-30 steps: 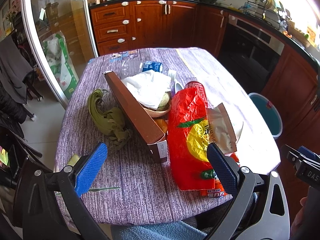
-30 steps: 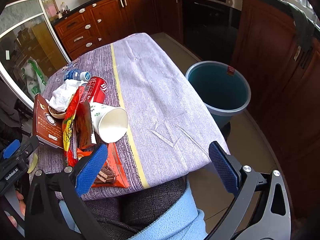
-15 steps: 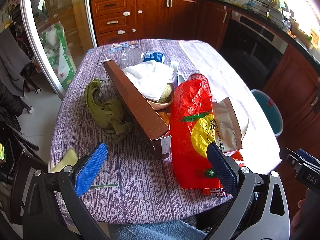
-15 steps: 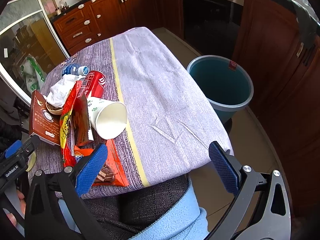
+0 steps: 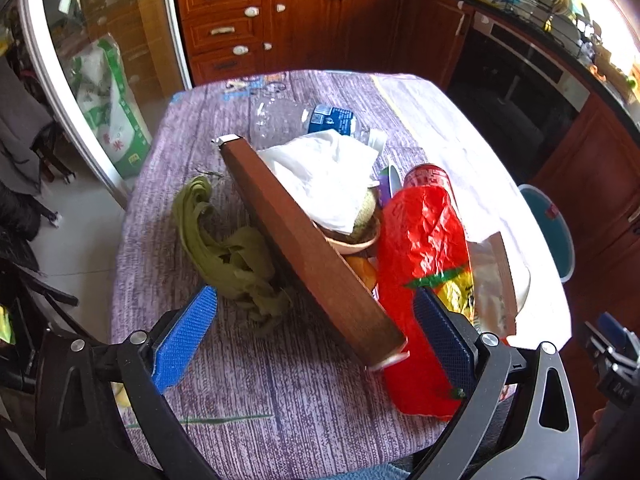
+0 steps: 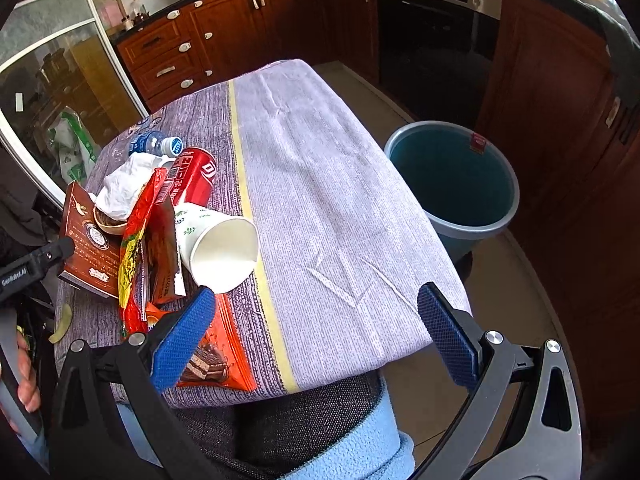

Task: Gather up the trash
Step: 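Grasp the brown milk carton with the left tool while the right tool grasps the red wrapper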

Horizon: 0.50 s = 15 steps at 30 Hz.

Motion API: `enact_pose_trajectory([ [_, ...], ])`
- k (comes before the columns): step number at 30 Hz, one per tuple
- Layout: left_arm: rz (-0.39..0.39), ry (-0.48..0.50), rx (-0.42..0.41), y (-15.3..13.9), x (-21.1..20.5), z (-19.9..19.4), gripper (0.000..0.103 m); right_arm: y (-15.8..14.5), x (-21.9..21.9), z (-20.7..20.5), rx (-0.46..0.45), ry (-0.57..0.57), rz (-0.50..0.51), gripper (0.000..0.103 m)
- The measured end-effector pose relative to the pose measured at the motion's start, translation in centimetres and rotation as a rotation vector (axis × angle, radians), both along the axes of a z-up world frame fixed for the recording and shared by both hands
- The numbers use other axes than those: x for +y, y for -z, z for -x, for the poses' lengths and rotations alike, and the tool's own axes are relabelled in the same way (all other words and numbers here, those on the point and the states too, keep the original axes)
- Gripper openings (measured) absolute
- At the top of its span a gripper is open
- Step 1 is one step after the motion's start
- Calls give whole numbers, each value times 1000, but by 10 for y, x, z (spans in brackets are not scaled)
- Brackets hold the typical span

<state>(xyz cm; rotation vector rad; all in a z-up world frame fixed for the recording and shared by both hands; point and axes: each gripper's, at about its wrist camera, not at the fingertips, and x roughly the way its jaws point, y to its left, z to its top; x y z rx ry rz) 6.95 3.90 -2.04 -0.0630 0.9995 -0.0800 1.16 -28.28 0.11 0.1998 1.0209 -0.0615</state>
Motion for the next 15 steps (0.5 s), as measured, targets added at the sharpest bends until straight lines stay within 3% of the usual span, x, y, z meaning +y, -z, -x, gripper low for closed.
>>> enact_pose_trajectory([
  [5,6,15,69,6,1,-20,82,-7,7,-12,-20,-65,-37,97],
  [10,0,40,97,13,-2,-26,44,-18,29,-29,-20,-146,-92,97],
  [13,-1,44,89,13,1,-25,30,-27,53,-36,-34,-238,-127,97],
  [15,12,42,104,15,8,-24,28,-31,72,-41,-33,-311,-161,95],
])
